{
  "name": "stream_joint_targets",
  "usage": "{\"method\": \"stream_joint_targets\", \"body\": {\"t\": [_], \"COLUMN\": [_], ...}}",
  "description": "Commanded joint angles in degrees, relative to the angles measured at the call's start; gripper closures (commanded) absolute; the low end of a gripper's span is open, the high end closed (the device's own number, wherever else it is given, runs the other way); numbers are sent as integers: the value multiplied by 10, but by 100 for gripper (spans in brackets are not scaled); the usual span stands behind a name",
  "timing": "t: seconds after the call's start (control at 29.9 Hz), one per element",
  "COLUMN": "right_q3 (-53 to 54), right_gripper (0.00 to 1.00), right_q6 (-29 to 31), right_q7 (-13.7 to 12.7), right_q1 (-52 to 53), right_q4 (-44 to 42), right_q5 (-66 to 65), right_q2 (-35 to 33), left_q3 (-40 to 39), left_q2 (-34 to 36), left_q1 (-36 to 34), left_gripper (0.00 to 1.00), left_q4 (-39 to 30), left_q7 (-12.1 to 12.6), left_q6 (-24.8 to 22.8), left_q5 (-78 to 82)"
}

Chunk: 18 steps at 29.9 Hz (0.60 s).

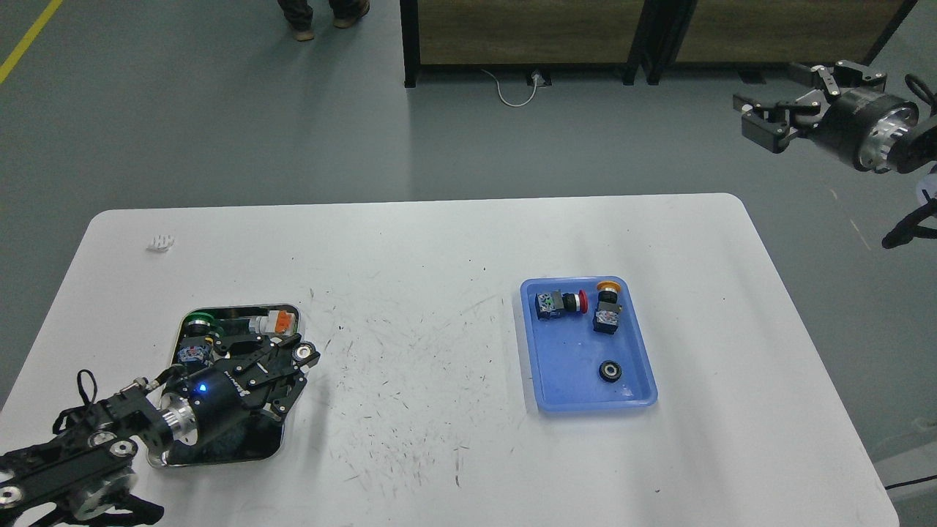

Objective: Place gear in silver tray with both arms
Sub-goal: 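Move the gear with the left gripper into the silver tray and release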

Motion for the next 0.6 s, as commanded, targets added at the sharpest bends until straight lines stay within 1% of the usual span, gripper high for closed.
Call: {"method": "stream_joint_targets", "body": {"t": [0.0,0.1,0.2,0.37,0.57], "right_q3": [0,0,-1,-2,-2], "right_gripper": [17,17,17,17,17], "right_q6": [-1,-1,-1,-3,-4], "right_q7": [0,0,-1,-1,-1], "right_q1": [-1,-2,-2,-2,-1], "right_q4": [-2,-3,-3,-5,-12], "right_q5": [0,-3,-4,-6,-7], "right_q2": [4,8,15,23,39], "left_q3": [1,2,3,4,4], "left_q2": [62,85,92,88,83], "left_q1": [7,29,51,82,95], "left_gripper": [79,79,78,78,75], "left_q4": [-18,-23,-23,-19,-5], "left_q7": [-7,-13,-14,-23,-25], "left_q6": [-2,-2,-1,4,11], "left_q5": [-35,-37,-36,-34,-37]}}
